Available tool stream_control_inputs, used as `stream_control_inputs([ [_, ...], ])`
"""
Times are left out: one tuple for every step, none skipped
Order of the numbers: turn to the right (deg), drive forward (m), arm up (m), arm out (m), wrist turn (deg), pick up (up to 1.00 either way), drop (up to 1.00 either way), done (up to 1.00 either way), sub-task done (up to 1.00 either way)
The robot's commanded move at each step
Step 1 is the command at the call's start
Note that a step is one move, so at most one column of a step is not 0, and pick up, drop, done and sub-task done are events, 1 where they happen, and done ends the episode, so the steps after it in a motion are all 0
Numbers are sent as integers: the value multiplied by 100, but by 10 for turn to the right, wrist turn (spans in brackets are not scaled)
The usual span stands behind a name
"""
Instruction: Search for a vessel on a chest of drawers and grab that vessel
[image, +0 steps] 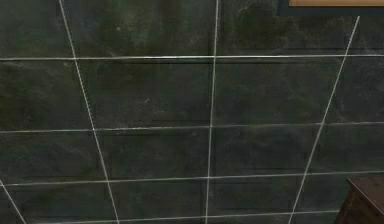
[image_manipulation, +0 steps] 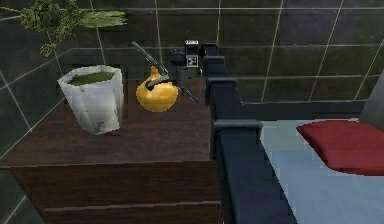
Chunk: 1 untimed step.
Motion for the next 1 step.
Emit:
stream_control_inputs([
  [0, 0, 0, 0, 0, 0, 0, 100, 0],
])
